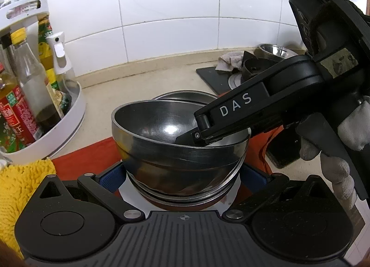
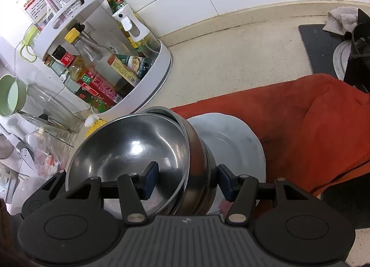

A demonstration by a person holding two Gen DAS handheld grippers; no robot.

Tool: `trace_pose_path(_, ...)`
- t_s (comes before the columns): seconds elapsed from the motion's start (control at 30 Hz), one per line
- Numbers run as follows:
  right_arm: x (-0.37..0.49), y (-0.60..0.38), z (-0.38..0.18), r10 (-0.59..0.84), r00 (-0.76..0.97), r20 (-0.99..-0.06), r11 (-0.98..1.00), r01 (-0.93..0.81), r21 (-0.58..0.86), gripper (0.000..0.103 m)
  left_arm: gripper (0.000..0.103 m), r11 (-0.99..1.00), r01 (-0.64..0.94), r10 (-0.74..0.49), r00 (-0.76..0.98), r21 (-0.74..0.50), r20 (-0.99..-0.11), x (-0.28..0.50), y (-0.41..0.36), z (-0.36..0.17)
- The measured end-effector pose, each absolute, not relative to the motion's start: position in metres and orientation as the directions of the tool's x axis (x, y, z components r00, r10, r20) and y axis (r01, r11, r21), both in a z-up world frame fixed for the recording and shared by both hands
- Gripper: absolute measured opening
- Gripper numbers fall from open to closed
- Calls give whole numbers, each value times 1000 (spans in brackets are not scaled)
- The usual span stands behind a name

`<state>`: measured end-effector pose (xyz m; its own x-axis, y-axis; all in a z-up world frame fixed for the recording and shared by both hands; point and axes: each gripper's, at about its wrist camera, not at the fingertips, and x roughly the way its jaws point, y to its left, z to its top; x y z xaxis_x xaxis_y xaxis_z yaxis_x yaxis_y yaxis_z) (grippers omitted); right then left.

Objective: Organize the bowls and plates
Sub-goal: 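Carry the bowl stack and lower it onto the plates on the red towel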

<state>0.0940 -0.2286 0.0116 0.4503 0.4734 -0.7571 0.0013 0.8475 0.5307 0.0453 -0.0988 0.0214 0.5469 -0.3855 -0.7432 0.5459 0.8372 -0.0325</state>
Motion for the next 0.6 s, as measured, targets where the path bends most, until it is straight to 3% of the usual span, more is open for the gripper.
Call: trace_pose_path(0.6, 90, -228, 12, 440, 468, -766, 856, 40, 516, 50, 103, 808, 589, -397, 525, -15, -753, 45, -100, 17)
